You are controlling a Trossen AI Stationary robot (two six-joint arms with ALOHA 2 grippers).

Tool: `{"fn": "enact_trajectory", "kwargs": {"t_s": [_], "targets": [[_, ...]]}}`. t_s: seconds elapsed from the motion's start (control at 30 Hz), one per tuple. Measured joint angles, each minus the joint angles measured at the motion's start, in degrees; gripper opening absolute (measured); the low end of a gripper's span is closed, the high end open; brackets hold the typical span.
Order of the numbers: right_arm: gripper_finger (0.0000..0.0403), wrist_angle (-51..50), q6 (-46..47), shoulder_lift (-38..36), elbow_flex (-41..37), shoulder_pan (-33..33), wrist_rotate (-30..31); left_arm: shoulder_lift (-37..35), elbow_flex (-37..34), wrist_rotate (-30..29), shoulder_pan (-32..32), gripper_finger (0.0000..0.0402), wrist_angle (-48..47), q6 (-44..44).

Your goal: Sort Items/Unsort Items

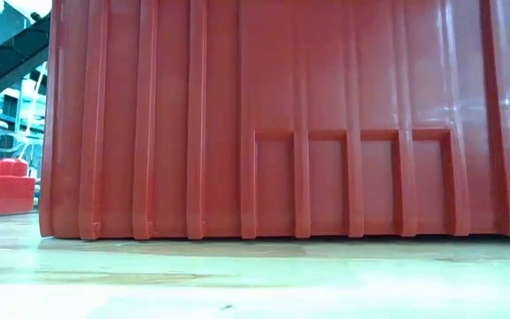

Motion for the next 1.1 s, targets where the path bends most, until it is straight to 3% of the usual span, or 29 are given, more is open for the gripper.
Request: {"fn": "enact_trajectory", "kwargs": {"t_s": [0.67, 1.1], "targets": [[0.0000, 0.09, -0.02, 0.00, -0.02, -0.04, 1.45, 0.18, 0.04, -3.49, 0.73, 0.0000, 1.46, 0.98], [0.0000, 0.23, -2.72, 0.40, -0.02, -3.32, 1.12, 1.38, 0.06, -6.73, 1.83, 0.0000, 3.95, -0.55]]}}
